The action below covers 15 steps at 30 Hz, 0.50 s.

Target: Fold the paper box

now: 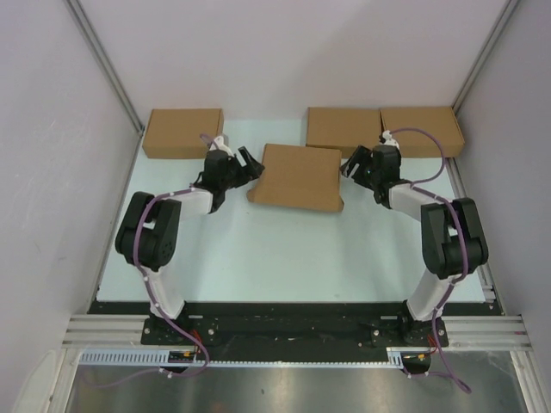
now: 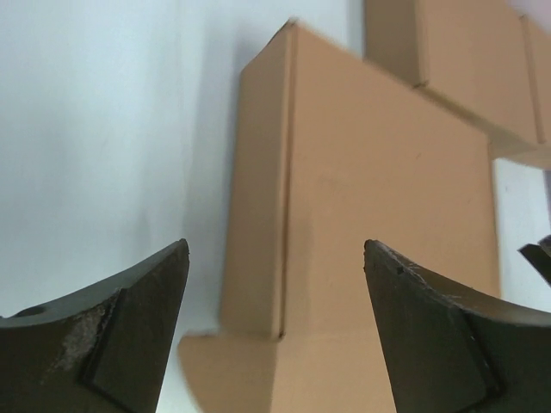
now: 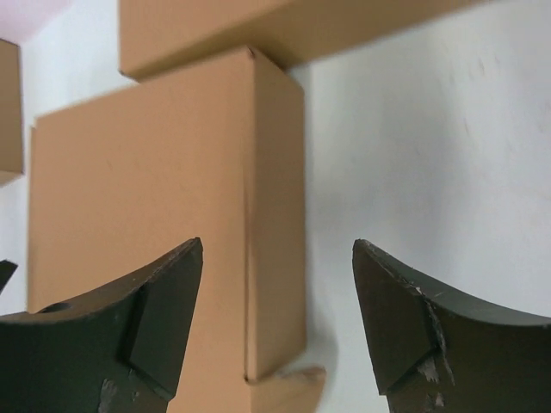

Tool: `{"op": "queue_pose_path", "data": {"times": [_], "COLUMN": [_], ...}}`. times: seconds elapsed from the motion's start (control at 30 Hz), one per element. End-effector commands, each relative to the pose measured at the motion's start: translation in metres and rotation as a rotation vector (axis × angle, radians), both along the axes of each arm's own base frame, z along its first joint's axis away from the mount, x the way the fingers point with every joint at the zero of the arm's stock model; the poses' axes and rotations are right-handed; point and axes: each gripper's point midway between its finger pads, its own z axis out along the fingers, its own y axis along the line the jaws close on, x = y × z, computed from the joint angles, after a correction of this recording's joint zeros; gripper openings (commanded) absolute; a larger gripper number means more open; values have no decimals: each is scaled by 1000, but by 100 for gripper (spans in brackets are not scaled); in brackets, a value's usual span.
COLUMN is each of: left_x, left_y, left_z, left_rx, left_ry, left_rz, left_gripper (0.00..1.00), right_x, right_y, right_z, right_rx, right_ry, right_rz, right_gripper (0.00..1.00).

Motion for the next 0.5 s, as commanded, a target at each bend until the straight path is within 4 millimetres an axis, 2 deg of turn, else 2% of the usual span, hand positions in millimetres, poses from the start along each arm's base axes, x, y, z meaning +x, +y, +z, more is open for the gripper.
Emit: {"op": "queue_pose_path", "data": {"times": [0.0, 0.03, 0.07, 0.1, 0.13, 0.23, 0.3, 0.33, 0.4, 0.47], "left_x": [38, 43, 46, 48, 53, 59, 60, 61, 60, 58], "left_y": [-18, -21, -23, -26, -29, -35, -39, -43, -48, -56], "left_z": [39, 42, 38, 27, 31, 20, 9, 11, 1, 0], "left_rx": [-28, -34, -34, -32, -35, -43, -46, -55, -62, -85], "left_ry": [-166, -176, -165, -142, -152, -135, -111, -114, -92, -75], "left_rz": [-85, -95, -105, -113, -128, -151, -168, -191, -218, -261], "left_gripper": [88, 92, 92, 92, 92, 91, 89, 88, 87, 84], "right_x": [38, 41, 43, 45, 49, 53, 53, 53, 50, 45], "right_y": [16, 17, 17, 20, 21, 24, 25, 26, 29, 32], "right_z": [22, 18, 5, 3, 4, -9, -20, -23, -30, -38], "right_rx": [45, 48, 48, 60, 70, 91, 98, 103, 121, 125], "right_ry": [-94, -90, -67, -65, -71, -52, -28, -21, 2, 35], "right_rz": [48, 51, 53, 65, 70, 78, 86, 93, 105, 114], "right_gripper": [76, 76, 75, 75, 74, 73, 72, 70, 69, 67]}}
